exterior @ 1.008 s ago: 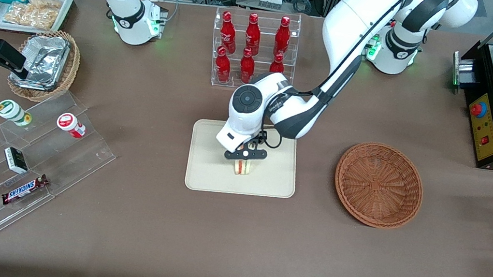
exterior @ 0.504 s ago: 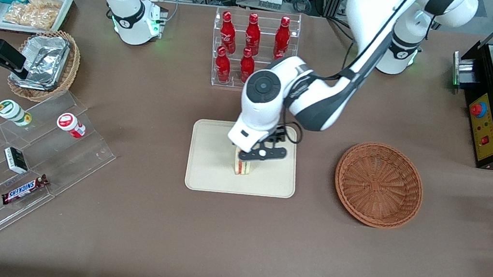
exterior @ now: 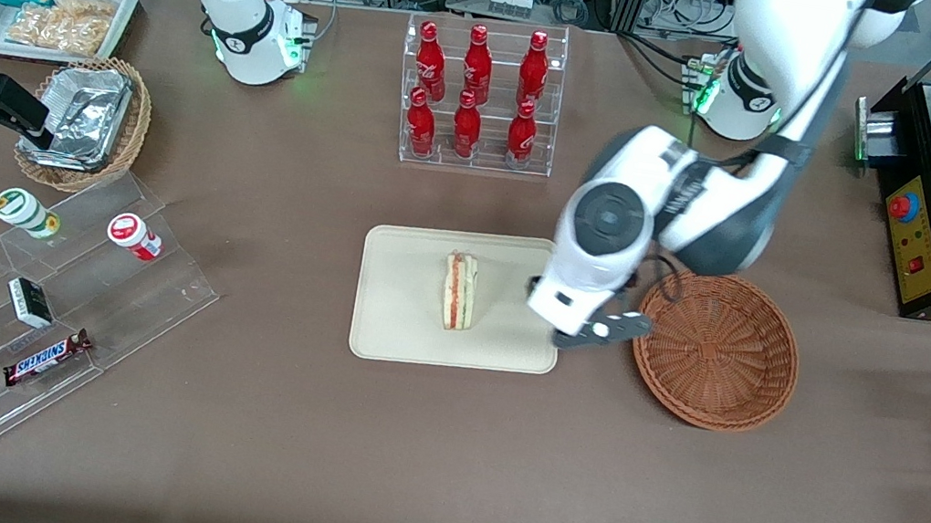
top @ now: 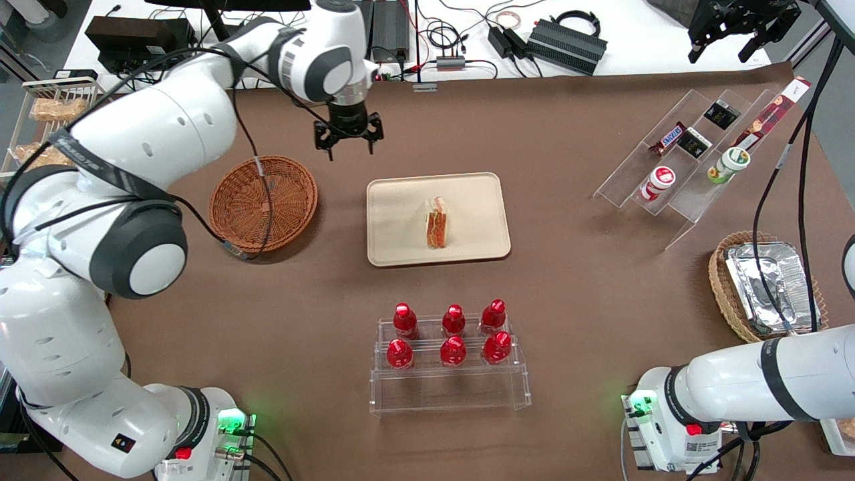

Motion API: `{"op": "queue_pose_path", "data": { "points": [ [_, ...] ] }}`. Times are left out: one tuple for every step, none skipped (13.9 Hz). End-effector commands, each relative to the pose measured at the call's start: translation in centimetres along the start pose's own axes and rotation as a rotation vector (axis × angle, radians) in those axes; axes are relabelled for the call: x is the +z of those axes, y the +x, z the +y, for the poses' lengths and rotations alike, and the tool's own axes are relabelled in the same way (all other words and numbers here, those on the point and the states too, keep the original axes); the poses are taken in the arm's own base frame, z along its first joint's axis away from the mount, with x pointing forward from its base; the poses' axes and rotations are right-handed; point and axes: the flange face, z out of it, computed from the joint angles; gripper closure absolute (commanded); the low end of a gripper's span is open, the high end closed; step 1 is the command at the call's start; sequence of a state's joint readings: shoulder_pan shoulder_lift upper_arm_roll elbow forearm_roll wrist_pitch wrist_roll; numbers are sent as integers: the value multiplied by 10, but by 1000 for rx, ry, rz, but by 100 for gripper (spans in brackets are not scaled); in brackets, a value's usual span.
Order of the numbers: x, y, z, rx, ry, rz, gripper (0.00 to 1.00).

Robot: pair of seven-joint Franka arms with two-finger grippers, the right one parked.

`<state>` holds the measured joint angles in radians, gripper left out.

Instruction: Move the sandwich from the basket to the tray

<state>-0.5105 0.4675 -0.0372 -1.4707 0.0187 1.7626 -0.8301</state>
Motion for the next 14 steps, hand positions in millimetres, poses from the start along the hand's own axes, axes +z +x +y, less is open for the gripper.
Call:
{"op": "queue_pose_path", "data": {
  "points": [
    [-4, 10, -44, 9, 3, -22, 0],
    [-5, 20, -60, -13, 2, -25, 0],
    [-10, 30, -74, -13, -5, -25, 0],
    [-13, 37, -89, 1, -9, -29, 0],
    [-15, 41, -107, 3, -13, -30, 0],
    [-19, 45, -126, 10, -17, -31, 0],
    [-27, 47, -142, 27, -25, -25, 0],
    [-36, 45, -157, 41, -27, -26, 0],
    [-46, 47, -181, 43, -32, -26, 0],
    [-54, 46, -195, 63, -30, -39, 0],
    [-62, 45, -208, 76, -29, -48, 0],
    [-69, 43, -218, 102, -35, -52, 0],
    [-76, 40, -228, 123, -37, -59, 0],
    [-82, 36, -236, 135, -32, -72, 0]
  ]
}}
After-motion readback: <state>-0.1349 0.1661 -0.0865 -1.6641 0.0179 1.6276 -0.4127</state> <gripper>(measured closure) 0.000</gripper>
